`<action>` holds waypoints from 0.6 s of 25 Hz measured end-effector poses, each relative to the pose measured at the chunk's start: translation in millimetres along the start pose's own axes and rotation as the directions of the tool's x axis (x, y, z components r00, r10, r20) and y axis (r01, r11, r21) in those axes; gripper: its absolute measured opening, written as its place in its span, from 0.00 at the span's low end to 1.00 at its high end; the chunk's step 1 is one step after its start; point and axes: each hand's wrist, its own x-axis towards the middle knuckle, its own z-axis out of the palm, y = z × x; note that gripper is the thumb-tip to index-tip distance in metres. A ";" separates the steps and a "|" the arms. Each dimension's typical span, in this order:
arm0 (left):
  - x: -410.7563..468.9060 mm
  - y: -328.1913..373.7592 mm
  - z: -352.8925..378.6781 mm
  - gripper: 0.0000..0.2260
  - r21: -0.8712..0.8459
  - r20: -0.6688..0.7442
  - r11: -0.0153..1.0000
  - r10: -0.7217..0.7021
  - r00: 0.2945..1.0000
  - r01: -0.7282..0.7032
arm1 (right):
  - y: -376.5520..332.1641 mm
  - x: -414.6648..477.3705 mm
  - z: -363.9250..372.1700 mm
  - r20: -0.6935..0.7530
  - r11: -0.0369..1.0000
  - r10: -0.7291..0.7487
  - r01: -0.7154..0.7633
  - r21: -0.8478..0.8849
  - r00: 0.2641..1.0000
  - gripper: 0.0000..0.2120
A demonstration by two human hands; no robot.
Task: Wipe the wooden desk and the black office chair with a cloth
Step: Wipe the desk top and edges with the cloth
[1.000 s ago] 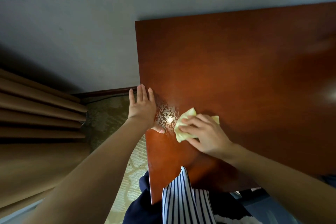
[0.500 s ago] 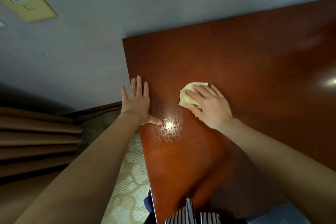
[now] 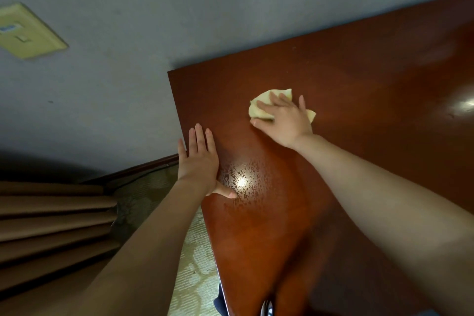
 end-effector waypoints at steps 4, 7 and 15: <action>-4.7 -1.1 -2.6 0.68 -0.007 0.009 1.000 0.001 1.000 -0.001 | -15.0 -48.3 16.6 -0.039 0.953 -0.279 0.282 0.108 0.959 0.23; -6.3 0.0 -7.3 0.68 0.008 0.016 1.000 -0.009 1.000 0.009 | -17.4 -96.1 28.8 0.002 0.888 -0.452 0.450 0.095 0.892 0.20; -9.7 -4.3 -4.8 0.67 0.030 -0.002 1.000 -0.009 1.000 0.009 | 2.2 -165.1 52.2 -0.091 0.840 -0.541 0.543 -0.002 0.836 0.19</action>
